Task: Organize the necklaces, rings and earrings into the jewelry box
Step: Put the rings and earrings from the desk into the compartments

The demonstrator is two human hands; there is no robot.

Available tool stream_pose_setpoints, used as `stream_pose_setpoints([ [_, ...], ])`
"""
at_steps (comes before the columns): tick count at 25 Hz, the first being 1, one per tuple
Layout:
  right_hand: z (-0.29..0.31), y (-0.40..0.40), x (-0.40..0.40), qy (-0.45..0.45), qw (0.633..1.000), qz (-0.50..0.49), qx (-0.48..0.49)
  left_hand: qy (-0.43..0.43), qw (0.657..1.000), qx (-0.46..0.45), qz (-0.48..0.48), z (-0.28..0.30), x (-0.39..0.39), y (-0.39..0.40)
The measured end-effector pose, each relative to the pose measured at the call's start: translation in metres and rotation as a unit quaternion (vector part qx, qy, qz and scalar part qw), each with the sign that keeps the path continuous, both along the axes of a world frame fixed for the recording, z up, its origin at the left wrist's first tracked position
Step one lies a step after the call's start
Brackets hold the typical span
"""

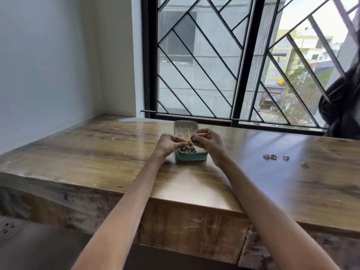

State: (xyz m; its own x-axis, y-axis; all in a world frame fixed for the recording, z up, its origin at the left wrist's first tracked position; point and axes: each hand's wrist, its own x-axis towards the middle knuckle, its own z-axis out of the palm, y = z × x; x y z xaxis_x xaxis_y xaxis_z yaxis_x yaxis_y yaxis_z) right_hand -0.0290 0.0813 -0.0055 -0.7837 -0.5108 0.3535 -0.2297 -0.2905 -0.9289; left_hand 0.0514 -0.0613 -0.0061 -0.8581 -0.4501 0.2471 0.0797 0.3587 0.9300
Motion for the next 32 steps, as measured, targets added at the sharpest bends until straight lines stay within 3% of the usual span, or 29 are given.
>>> stream_pose_setpoints([
  [3,-0.001,0.0,-0.002,-0.002,1.0,0.003,0.003,-0.026,0.997,-0.051,0.06,-0.005,-0.004,-0.005],
  [7,-0.001,0.001,-0.001,0.001,1.0,0.005,0.008,-0.079,0.969,-0.182,0.147,-0.001,0.002,0.0],
  [13,-0.002,0.0,-0.002,0.007,1.0,-0.007,0.023,-0.087,0.945,-0.278,0.151,0.002,0.005,0.004],
  [17,-0.002,0.0,-0.002,0.007,1.0,-0.008,0.027,-0.062,0.96,-0.235,0.141,0.004,0.007,0.002],
  [23,0.004,0.001,0.006,0.046,0.997,-0.03,0.053,-0.115,0.958,-0.241,0.101,-0.001,0.01,0.0],
  [32,0.004,-0.015,0.019,0.141,0.971,-0.057,0.183,-0.129,0.96,-0.222,0.108,-0.002,0.012,-0.002],
])
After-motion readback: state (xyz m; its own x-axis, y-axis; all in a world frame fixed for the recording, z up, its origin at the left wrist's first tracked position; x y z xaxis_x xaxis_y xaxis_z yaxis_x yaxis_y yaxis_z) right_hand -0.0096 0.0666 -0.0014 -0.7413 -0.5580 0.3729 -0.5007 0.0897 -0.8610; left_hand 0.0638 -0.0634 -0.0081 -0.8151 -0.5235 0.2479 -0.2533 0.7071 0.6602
